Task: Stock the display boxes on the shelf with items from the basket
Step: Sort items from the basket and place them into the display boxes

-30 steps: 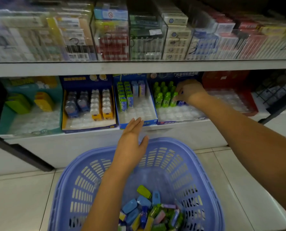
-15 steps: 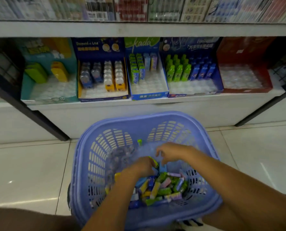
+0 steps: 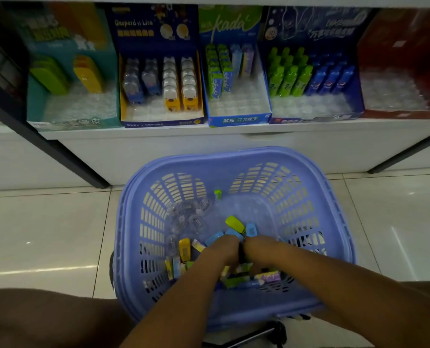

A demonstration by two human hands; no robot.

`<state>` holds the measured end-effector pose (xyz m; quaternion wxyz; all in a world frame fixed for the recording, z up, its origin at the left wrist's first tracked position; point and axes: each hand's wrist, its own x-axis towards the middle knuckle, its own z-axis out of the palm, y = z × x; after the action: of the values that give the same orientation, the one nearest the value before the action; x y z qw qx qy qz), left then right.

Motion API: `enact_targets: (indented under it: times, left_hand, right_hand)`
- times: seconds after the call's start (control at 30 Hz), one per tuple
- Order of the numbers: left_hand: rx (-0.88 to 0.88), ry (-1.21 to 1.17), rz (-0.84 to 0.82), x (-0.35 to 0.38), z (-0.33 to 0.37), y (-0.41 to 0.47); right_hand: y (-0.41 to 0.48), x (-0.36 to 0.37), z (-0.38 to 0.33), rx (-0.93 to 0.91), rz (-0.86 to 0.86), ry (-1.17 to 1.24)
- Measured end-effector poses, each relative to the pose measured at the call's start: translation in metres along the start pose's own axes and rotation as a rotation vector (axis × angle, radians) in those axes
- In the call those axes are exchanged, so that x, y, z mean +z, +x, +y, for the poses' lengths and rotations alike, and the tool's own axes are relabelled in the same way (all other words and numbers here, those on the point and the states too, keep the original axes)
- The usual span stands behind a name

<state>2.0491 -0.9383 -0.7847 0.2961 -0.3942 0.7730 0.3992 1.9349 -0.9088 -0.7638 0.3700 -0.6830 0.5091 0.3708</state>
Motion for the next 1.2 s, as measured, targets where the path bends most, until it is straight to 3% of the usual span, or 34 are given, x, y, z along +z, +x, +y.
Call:
enact_targets:
  times: [0.13,0.23,0.33,0.5,0.57,0.67,0.77,0.97,1.2]
  left_hand:
    - [-0.035,-0.064,-0.028,-0.006,-0.013,0.0]
    - [-0.075,-0.291,-0.003,-0.013,-0.027,-0.005]
    - [-0.083,-0.479,0.006,-0.026,-0.037,-0.011]
    - [-0.142,-1.265,0.082,-0.052,-0.033,-0.016]
    - [-0.093,-1.425,0.112,-0.062,-0.025,-0.02]
    - [0.084,-1.472,0.171,-0.081,-0.011,-0.03]
    - [0.234,-1.509,0.289,-0.104,0.001,-0.046]
    - [0.374,-1.355,0.531,-0.143,0.011,-0.081]
    - [0.359,-1.375,0.656,-0.161,0.015,-0.102]
  right_hand:
    - [-0.003,0.002,-0.008,0.01,0.104,0.087]
    - [-0.004,-0.003,-0.005,-0.026,0.061,0.038]
    - [-0.006,-0.008,0.007,-0.061,0.131,0.196]
    - [-0.019,-0.028,0.03,-0.02,0.356,0.611]
    - [-0.031,-0.047,0.037,-0.027,0.529,0.659]
    - [-0.052,-0.079,0.044,-0.052,0.741,0.632]
    - [-0.073,-0.103,0.045,-0.162,0.836,0.685]
    - [-0.113,-0.138,0.043,-0.388,0.885,1.027]
    - [-0.146,-0.15,0.077,-0.398,1.211,1.313]
